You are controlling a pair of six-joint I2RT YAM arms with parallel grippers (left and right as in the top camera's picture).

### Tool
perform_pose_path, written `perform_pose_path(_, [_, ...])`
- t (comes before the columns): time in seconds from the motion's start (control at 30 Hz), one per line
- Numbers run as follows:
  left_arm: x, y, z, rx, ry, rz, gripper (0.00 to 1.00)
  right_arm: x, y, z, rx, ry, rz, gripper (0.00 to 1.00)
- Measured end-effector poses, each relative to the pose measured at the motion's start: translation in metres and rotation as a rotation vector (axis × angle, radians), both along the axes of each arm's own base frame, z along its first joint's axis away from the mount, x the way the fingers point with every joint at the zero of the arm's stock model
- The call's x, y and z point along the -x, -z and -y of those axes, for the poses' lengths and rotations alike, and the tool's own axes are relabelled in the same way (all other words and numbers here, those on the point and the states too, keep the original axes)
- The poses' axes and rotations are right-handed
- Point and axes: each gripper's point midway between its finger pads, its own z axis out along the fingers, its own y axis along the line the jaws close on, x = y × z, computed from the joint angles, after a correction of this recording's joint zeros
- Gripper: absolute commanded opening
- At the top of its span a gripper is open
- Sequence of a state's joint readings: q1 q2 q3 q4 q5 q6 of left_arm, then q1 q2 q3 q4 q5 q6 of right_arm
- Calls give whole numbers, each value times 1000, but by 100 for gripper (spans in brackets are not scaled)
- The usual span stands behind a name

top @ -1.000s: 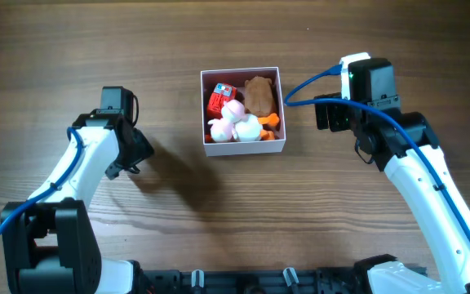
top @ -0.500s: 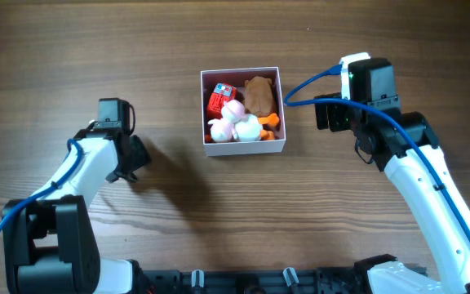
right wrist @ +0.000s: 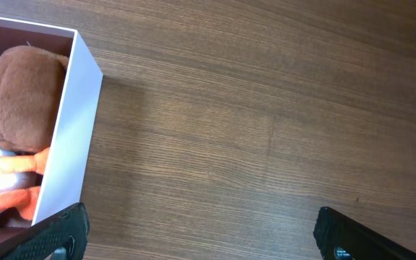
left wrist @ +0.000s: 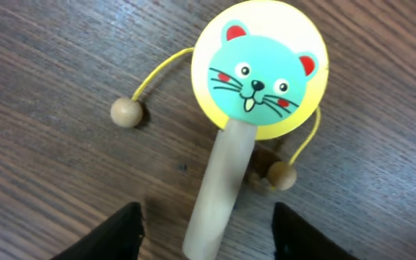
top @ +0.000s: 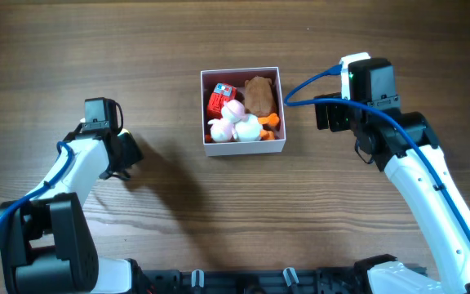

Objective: Pack container
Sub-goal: 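Lower the left gripper and grasp the rattle drum's wooden handle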

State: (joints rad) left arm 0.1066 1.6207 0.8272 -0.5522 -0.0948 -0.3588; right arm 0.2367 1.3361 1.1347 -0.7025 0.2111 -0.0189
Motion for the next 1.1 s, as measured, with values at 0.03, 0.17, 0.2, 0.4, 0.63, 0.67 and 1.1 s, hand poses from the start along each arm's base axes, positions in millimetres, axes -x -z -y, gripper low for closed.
perform_pose_path(0.03, [-2,0,1,2,13,5,48,0,0,0,0,0,0,100])
perform_pose_path(0.17, [-5,-1,2,5,39,16,49,0,0,0,0,0,0,99])
perform_pose_path(0.2, [-5,-1,2,4,41,19,50,0,0,0,0,0,0,100])
perform_pose_path(0.4, [-6,6,2,5,46,5,51,0,0,0,0,0,0,99])
perform_pose_path(0.63, [-12,9,-1,-11,57,10,4,0,0,0,0,0,0,100])
perform_pose_path(0.67, [-12,9,-1,-11,57,10,4,0,0,0,0,0,0,99])
perform_pose_path(1.1, [-52,-84,47,170,152,301,4,0,0,0,0,0,0,100])
